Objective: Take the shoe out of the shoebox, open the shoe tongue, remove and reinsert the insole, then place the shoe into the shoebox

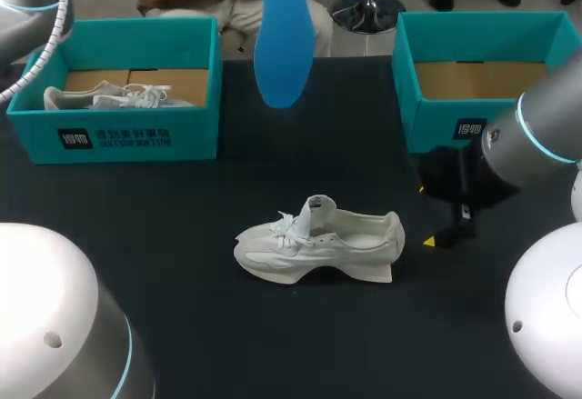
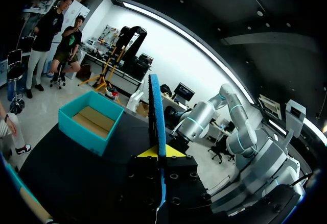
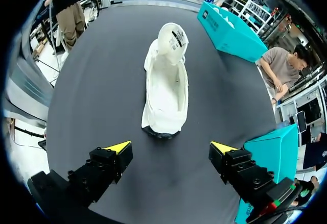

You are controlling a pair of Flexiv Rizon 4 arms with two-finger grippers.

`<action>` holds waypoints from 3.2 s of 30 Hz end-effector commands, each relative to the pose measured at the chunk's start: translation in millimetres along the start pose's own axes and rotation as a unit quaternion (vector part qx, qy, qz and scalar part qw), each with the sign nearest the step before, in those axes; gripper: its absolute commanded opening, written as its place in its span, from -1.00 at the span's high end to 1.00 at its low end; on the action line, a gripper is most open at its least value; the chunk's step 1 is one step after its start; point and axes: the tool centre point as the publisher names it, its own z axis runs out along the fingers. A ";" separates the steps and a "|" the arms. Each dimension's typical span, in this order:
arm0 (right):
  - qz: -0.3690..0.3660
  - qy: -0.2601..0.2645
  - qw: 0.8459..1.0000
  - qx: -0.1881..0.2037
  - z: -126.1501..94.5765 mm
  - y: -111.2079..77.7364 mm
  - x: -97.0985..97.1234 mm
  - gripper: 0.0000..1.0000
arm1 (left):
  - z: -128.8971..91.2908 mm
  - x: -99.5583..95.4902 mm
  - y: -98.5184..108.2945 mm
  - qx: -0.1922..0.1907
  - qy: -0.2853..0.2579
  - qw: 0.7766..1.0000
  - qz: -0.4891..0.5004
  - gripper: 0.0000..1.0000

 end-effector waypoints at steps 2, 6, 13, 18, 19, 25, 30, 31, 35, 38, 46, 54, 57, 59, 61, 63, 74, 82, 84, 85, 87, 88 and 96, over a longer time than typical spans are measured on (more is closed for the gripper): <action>-0.006 -0.009 0.994 0.110 -3.8 -0.4 -0.7 -1.00 | 0.2 -1.0 0.1 0.000 0.001 1.000 0.000 1.00; -0.008 -0.012 0.993 0.114 -4.5 -2.4 -0.3 -1.00 | 0.2 -1.0 0.1 0.000 0.001 1.000 0.000 1.00; -0.010 -0.009 0.994 0.107 -4.0 -3.2 -1.1 -1.00 | 0.2 -1.0 0.1 0.000 0.001 1.000 0.000 1.00; 0.013 -0.013 0.994 0.109 -3.4 -4.1 -3.1 -1.00 | 0.5 -0.3 0.4 -0.001 0.000 1.000 0.000 1.00; 0.014 -0.013 0.994 0.108 -3.4 -4.9 -3.3 -1.00 | 1.0 1.9 1.0 0.000 -0.001 1.000 0.000 1.00; 0.014 -0.013 0.994 0.108 -3.4 -4.9 -3.3 -1.00 | 3.6 12.9 2.6 0.002 -0.003 1.000 -0.010 1.00; 0.014 -0.013 0.994 0.108 -3.4 -4.9 -3.3 -1.00 | -3.9 3.2 0.7 0.010 -0.002 1.000 -0.024 1.00; 0.014 -0.013 0.994 0.108 -3.4 -4.9 -3.3 -1.00 | -6.1 0.3 -0.6 0.012 -0.002 1.000 -0.027 1.00; 0.014 -0.013 0.994 0.108 -3.4 -4.9 -3.3 -1.00 | -10.7 -4.0 -3.3 0.011 -0.003 1.000 -0.025 1.00; 0.014 -0.013 0.994 0.108 -3.4 -4.9 -3.3 -1.00 | -10.5 -4.8 -3.4 0.006 -0.005 1.000 -0.021 1.00; 0.014 -0.013 0.994 0.108 -3.4 -4.9 -3.3 -1.00 | -9.8 -5.2 -2.9 0.004 -0.005 1.000 -0.021 1.00; 0.014 -0.013 0.994 0.108 -3.4 -4.9 -3.3 -1.00 | -9.8 -5.2 -2.9 0.004 -0.005 1.000 -0.021 1.00; 0.014 -0.013 0.994 0.108 -3.4 -4.9 -3.3 -1.00 | -9.8 -5.2 -2.9 0.004 -0.005 1.000 -0.021 1.00; 0.014 -0.014 0.994 0.107 -4.8 -3.2 -4.2 -1.00 | -9.8 -5.2 -2.9 0.004 -0.005 1.000 -0.021 1.00; 0.017 -0.015 0.994 0.103 -7.9 0.6 -6.0 -1.00 | -9.8 -5.2 -2.9 0.004 -0.005 1.000 -0.021 1.00; 0.020 -0.014 0.995 0.101 -9.7 5.6 -8.5 -1.00 | -9.8 -5.2 -2.9 0.004 -0.005 1.000 -0.021 1.00; 0.043 -0.001 0.994 0.102 -10.1 45.4 -18.2 -1.00 | -9.8 -5.2 -2.9 0.004 -0.005 1.000 -0.021 1.00; 0.040 -0.006 0.992 0.121 8.1 58.8 -28.0 -1.00 | -9.8 -5.2 -2.9 0.004 -0.005 1.000 -0.021 1.00; 0.040 -0.006 0.992 0.123 15.7 61.1 -30.6 -1.00 | -9.8 -5.2 -2.9 0.004 -0.005 1.000 -0.021 1.00; 0.037 -0.004 0.991 0.127 19.4 62.8 -31.9 -1.00 | -9.8 -5.2 -2.9 0.004 -0.005 1.000 -0.021 1.00; 0.036 -0.002 0.991 0.126 27.3 65.0 -34.3 -1.00 | -9.8 -5.2 -2.9 0.004 -0.005 1.000 -0.021 1.00; 0.037 -0.001 0.992 0.125 30.4 66.1 -35.3 -1.00 | -9.8 -5.2 -2.9 0.004 -0.005 1.000 -0.021 1.00; 0.040 0.016 0.992 0.114 54.8 70.1 -42.1 -1.00 | -9.8 -5.2 -2.9 0.004 -0.005 1.000 -0.021 1.00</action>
